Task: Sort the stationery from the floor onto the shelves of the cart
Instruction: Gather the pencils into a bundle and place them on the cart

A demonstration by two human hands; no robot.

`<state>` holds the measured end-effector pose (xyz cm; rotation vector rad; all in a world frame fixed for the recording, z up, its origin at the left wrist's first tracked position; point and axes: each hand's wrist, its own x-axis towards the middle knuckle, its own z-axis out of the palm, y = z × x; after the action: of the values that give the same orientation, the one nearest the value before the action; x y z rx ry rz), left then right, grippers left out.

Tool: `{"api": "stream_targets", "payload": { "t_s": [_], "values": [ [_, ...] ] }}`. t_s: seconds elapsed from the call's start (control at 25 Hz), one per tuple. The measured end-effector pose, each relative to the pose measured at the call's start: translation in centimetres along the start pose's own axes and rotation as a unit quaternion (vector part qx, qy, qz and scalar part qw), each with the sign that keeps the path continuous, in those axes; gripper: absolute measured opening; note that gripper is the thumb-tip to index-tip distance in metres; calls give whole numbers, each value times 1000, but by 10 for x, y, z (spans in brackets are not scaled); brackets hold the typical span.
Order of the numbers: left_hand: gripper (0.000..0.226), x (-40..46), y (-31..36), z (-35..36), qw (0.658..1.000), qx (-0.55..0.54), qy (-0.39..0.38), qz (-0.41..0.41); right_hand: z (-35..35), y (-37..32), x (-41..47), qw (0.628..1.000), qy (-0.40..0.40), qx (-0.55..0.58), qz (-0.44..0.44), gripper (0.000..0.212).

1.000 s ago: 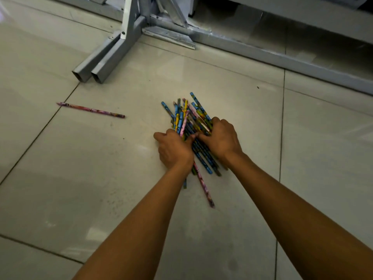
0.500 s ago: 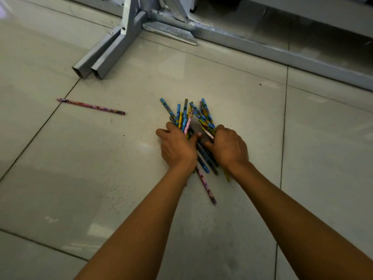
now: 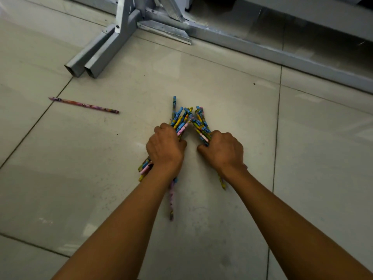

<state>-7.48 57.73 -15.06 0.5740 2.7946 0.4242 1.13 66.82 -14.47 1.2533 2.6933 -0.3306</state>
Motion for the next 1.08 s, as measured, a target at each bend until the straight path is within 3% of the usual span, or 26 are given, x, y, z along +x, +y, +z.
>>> {"api": "stream_targets", "payload": {
  "t_s": [0.28, 0.4, 0.52, 0.72, 0.84, 1.0, 1.08],
  "values": [
    [42, -16, -16, 1, 999, 2, 31, 20, 11, 3, -17, 998, 46, -30, -28, 42],
    [42, -18, -21, -2, 1000, 2, 20, 22, 8, 4, -20, 999, 29, -18, -23, 45],
    [41, -17, -30, -8, 997, -81, 1, -15, 6, 3, -25, 995, 21, 92, 24, 44],
    [33, -13, -50, -23, 972, -231, 10, -52, 8, -19, -40, 953, 5, 302, 31, 24],
    [27, -18, -55, -32, 956, -282, 34, -70, 6, -33, -37, 908, -16, 417, 41, 18],
    [12, -23, -67, -47, 903, -418, 49, -82, 2, -56, -39, 733, -61, 672, 91, 17],
    [10, -24, -74, -54, 876, -472, 69, -77, -3, -70, -41, 701, -43, 708, 77, 12]
  ]
}}
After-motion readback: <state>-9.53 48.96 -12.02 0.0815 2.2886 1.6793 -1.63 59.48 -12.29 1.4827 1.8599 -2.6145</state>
